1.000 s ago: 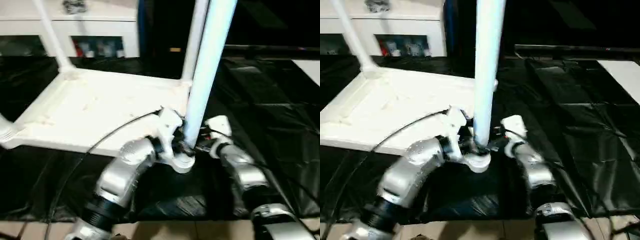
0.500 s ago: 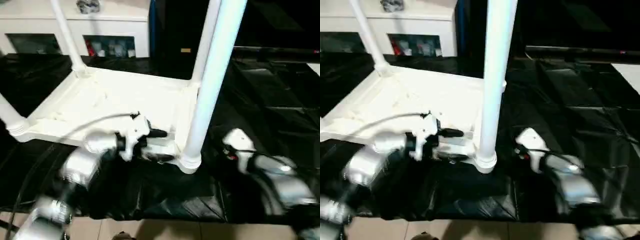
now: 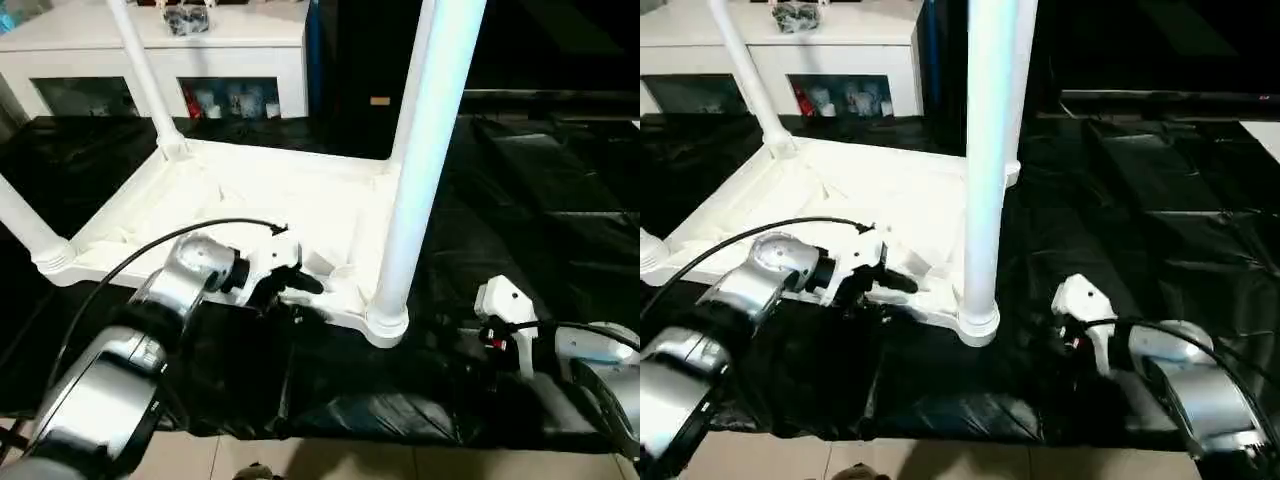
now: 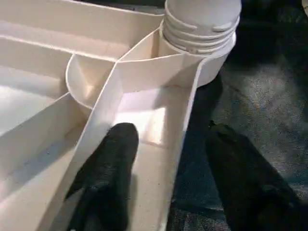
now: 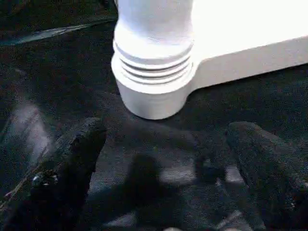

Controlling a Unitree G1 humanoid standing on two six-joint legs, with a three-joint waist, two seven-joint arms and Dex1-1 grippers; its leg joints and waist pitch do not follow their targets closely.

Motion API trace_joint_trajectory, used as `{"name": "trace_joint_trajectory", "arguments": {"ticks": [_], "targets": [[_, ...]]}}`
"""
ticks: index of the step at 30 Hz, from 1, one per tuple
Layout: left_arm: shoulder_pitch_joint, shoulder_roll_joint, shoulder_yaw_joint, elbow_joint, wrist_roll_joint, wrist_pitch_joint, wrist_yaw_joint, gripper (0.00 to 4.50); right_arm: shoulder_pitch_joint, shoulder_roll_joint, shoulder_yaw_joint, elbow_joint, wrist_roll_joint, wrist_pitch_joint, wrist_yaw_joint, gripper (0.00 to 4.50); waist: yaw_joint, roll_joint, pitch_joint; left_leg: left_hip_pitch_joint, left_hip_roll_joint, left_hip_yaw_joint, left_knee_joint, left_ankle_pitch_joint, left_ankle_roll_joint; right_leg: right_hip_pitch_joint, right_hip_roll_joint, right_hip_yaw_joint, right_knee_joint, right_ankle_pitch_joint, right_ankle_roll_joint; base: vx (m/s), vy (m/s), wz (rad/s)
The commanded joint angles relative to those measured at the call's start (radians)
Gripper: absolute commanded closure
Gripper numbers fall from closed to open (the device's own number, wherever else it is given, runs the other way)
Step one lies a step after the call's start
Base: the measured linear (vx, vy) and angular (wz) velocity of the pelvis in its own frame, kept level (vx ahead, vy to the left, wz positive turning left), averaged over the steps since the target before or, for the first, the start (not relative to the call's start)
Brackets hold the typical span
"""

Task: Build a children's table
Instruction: Rotate table base, then rotate leg to tighten

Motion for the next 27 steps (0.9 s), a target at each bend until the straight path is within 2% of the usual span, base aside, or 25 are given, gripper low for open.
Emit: {"name": "trace_joint_trajectory", "arguments": {"ticks": [1, 3, 4, 6, 7, 10, 11, 14, 15, 16, 24, 26, 27], "targets": [[-0.038, 0.000, 0.003, 0.058, 0.031, -0.028, 0.002, 2.25, 0.006, -0.019, -0.006, -0.035, 0.012, 0.026, 0.000, 0.00, 0.007, -0.005, -0.065, 0.004, 0.007, 0.001, -0.064, -0.218, 0.041, 0.058, -0.038, 0.024, -0.074, -0.167, -0.233, 0.000, 0.000, 0.00], [-0.044, -0.002, 0.005, 0.074, 0.037, -0.034, 0.001, 2.35, 0.008, -0.021, -0.006, -0.039, 0.013, 0.031, -0.002, 0.00, 0.007, -0.007, -0.066, 0.002, 0.007, 0.001, -0.064, -0.211, 0.039, 0.060, -0.038, 0.024, -0.072, -0.153, -0.235, 0.000, 0.000, 0.00], [-0.054, -0.006, 0.010, 0.098, 0.043, -0.045, -0.002, 2.45, 0.011, -0.023, -0.007, -0.047, 0.015, 0.039, -0.005, 0.00, 0.008, -0.003, -0.067, 0.003, 0.007, 0.000, -0.063, -0.208, 0.039, 0.059, -0.038, 0.023, -0.071, -0.146, -0.237, 0.000, 0.000, 0.00], [-0.060, -0.007, 0.013, 0.114, 0.046, -0.045, -0.010, 2.58, 0.015, -0.026, -0.008, -0.052, 0.016, 0.044, -0.007, 0.00, 0.007, -0.003, -0.066, 0.002, 0.008, 0.000, -0.063, -0.211, 0.039, 0.060, -0.039, 0.023, -0.072, -0.143, -0.240, 0.000, 0.000, 0.00], [-0.067, -0.007, 0.014, 0.132, 0.050, -0.050, -0.016, 2.73, 0.019, -0.026, -0.008, -0.058, 0.017, 0.050, -0.010, 0.00, 0.008, 0.001, -0.066, 0.004, 0.008, 0.001, -0.064, -0.218, 0.039, 0.059, -0.039, 0.023, -0.073, -0.149, -0.240, 0.000, 0.000, 0.00], [-0.074, -0.007, 0.014, 0.151, 0.054, -0.050, -0.027, 2.80, 0.021, -0.024, -0.006, -0.062, 0.014, 0.057, -0.016, 0.00, 0.008, -0.001, -0.066, 0.003, 0.008, 0.000, -0.064, -0.217, 0.039, 0.060, -0.040, 0.023, -0.073, -0.149, -0.240, 0.000, 0.000, 0.00], [-0.075, -0.007, 0.014, 0.154, 0.054, -0.051, -0.030, 3.05, 0.022, -0.023, -0.006, -0.065, 0.014, 0.059, -0.018, 0.00, 0.009, 0.001, -0.065, 0.003, 0.008, 0.001, -0.064, -0.218, 0.038, 0.059, -0.040, 0.024, -0.074, -0.154, -0.241, 0.000, 0.000, 0.00], [-0.084, -0.011, 0.028, 0.181, 0.053, -0.048, -0.055, 3.25, 0.025, -0.024, -0.003, -0.074, 0.017, 0.069, -0.022, 0.00, 0.008, -0.002, -0.065, 0.002, 0.007, 0.001, -0.065, -0.215, 0.040, 0.060, -0.040, 0.024, -0.076, -0.167, -0.236, 0.000, 0.000, 0.00], [-0.085, -0.012, 0.029, 0.182, 0.052, -0.047, -0.057, 3.25, 0.025, -0.024, -0.003, -0.074, 0.018, 0.069, -0.022, 0.00, 0.009, 0.000, -0.064, 0.002, 0.008, 0.001, -0.065, -0.213, 0.041, 0.060, -0.041, 0.023, -0.076, -0.173, -0.236, 0.000, 0.000, 0.00], [-0.086, -0.012, 0.036, 0.185, 0.046, -0.045, -0.062, 3.50, 0.023, -0.025, -0.001, -0.071, 0.017, 0.069, -0.021, 0.00, 0.008, 0.000, -0.064, 0.002, 0.008, 0.001, -0.065, -0.215, 0.040, 0.059, -0.041, 0.024, -0.076, -0.176, -0.236, 0.000, 0.000, 0.00], [-0.087, -0.012, 0.037, 0.185, 0.046, -0.045, -0.063, 3.50, 0.023, -0.025, -0.001, -0.071, 0.017, 0.069, -0.021, 0.00, 0.007, 0.001, -0.063, 0.002, 0.010, 0.000, -0.069, -0.230, 0.036, 0.057, -0.042, 0.024, -0.078, -0.193, -0.231, 0.000, 0.000, 0.00], [-0.090, -0.013, 0.044, 0.194, 0.044, -0.040, -0.068, 3.80, 0.022, -0.027, 0.001, -0.071, 0.018, 0.071, -0.021, 0.00, 0.007, 0.000, -0.063, 0.002, 0.009, 0.001, -0.068, -0.228, 0.037, 0.057, -0.041, 0.024, -0.079, -0.188, -0.233, 0.000, 0.000, 0.00], [-0.084, -0.008, 0.045, 0.199, 0.045, -0.034, -0.071, 3.84, 0.016, -0.025, 0.004, -0.067, 0.017, 0.069, -0.021, 0.00, 0.007, -0.005, -0.063, 0.002, 0.010, 0.001, -0.069, -0.226, 0.038, 0.058, -0.041, 0.024, -0.079, -0.185, -0.233, 0.000, 0.000, 0.00]]}}
